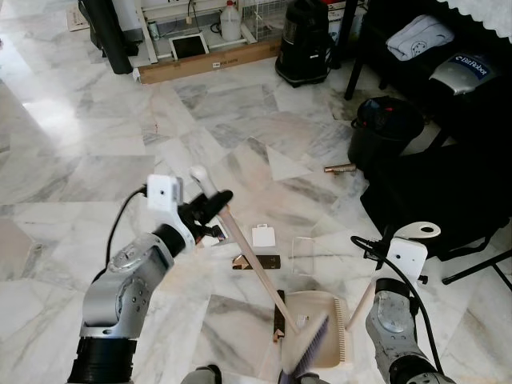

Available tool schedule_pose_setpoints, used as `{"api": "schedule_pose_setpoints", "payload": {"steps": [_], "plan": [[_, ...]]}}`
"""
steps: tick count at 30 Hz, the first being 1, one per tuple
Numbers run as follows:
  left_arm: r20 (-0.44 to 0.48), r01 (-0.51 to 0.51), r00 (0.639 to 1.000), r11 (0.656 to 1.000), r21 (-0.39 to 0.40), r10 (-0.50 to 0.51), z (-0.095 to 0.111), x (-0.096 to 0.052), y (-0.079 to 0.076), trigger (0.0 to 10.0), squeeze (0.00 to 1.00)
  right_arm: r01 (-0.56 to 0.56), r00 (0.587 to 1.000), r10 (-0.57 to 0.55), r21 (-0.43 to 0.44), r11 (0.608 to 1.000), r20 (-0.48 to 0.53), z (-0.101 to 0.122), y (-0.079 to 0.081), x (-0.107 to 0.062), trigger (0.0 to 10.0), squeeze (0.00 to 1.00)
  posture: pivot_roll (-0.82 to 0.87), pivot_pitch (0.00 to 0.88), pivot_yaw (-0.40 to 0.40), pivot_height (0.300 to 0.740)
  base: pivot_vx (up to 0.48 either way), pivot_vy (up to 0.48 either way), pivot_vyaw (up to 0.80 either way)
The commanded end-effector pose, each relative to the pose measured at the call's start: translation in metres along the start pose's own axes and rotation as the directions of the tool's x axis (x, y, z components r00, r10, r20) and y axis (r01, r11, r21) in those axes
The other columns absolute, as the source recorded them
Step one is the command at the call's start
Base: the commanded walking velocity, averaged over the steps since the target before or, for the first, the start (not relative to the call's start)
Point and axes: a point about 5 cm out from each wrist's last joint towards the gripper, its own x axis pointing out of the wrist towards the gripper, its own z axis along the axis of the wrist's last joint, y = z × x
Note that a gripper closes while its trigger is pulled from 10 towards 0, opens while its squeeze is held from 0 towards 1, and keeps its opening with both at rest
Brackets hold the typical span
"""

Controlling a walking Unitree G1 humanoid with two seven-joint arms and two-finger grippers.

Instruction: Sweep floor

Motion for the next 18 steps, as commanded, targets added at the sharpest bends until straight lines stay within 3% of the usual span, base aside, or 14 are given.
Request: {"api": "schedule_pose_setpoints", "payload": {"steps": [1, 6, 8, 18], "plan": [[0.037, -0.047, 0.998, 0.998, 0.050, 0.045, 0.007, -0.003, 0.009, 10.0, 0.00, -0.012, 0.998, 0.010, -0.043, 0.999, -0.060, -0.012, -0.005, -0.007, 10.0, 0.00, 0.31, 0.178, -0.004, 0.740, 0.000, 0.000, 0.00], [0.005, -0.064, 0.998, 0.990, 0.128, 0.064, 0.003, -0.006, 0.012, 10.0, 0.00, -0.008, 0.998, 0.005, -0.045, 0.999, -0.060, -0.013, -0.006, -0.008, 10.0, 0.00, 0.31, 0.178, -0.002, 0.740, 0.000, 0.000, 0.00], [-0.046, -0.048, 0.997, 0.979, 0.196, 0.058, -0.006, -0.008, 0.013, 10.0, 0.00, 0.001, 0.998, -0.005, -0.056, 0.998, -0.059, -0.014, -0.009, -0.007, 10.0, 0.00, 0.30, 0.177, -0.001, 0.740, 0.000, 0.000, 0.00], [-0.060, -0.042, 0.997, 0.978, 0.203, 0.055, -0.013, -0.010, 0.012, 10.0, 0.00, 0.037, 0.999, -0.037, -0.129, 0.991, 0.001, -0.009, -0.024, -0.002, 10.0, 0.00, 0.29, 0.178, -0.007, 0.740, 0.000, 0.000, 0.00]]}}
